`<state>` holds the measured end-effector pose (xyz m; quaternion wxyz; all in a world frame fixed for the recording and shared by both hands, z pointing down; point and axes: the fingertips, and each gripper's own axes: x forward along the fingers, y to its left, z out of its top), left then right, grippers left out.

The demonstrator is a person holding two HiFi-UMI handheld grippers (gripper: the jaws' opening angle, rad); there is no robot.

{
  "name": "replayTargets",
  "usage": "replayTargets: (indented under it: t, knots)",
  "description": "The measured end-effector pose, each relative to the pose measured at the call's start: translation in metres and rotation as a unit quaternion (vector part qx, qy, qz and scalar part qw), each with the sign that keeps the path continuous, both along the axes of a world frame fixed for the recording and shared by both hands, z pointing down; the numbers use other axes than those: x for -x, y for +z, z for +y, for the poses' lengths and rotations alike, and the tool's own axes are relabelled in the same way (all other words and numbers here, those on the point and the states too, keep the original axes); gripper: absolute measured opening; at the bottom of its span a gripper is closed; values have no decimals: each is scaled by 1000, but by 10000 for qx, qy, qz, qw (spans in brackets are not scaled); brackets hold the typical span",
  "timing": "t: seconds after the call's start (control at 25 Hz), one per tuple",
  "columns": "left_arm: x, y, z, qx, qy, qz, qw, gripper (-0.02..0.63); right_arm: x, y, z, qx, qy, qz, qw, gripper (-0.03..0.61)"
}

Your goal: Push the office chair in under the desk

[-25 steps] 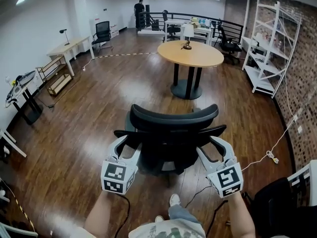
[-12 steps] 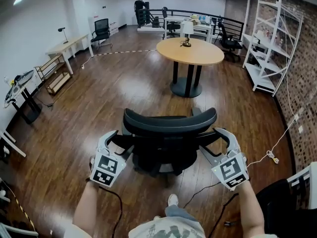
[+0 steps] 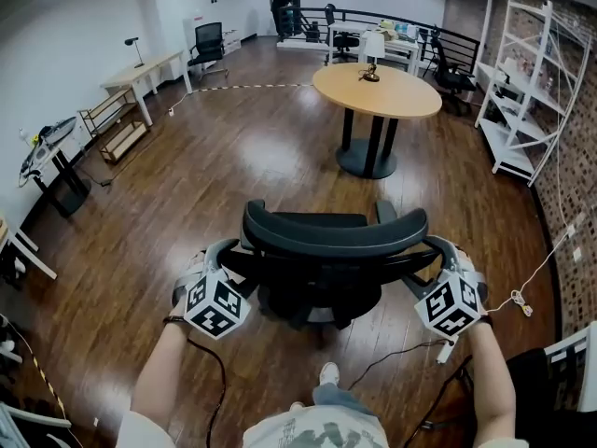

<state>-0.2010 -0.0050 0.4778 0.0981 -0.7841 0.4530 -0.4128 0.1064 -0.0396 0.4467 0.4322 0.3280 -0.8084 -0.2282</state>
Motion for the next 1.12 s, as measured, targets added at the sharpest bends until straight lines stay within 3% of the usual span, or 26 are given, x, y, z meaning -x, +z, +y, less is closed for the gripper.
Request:
replayTargets:
  t: [0.24,0.36,0.44,1.12]
  knots:
    - [4,3,-12,-67,-20,-310,9995,354,2,20,-14,147,-73,474,9987,313]
    - [5,2,-13,-89,19,-372,9993,350,4,20,-13,247,-109,383,9989,309]
    - [7,4,-14,-71,21,-417,9991,344,7,25,-11,426,-175,312,9985,255]
    - [13,5,-83,-27,-45,-519,9986,337,12,25,-70,332,-103,81,9994,255]
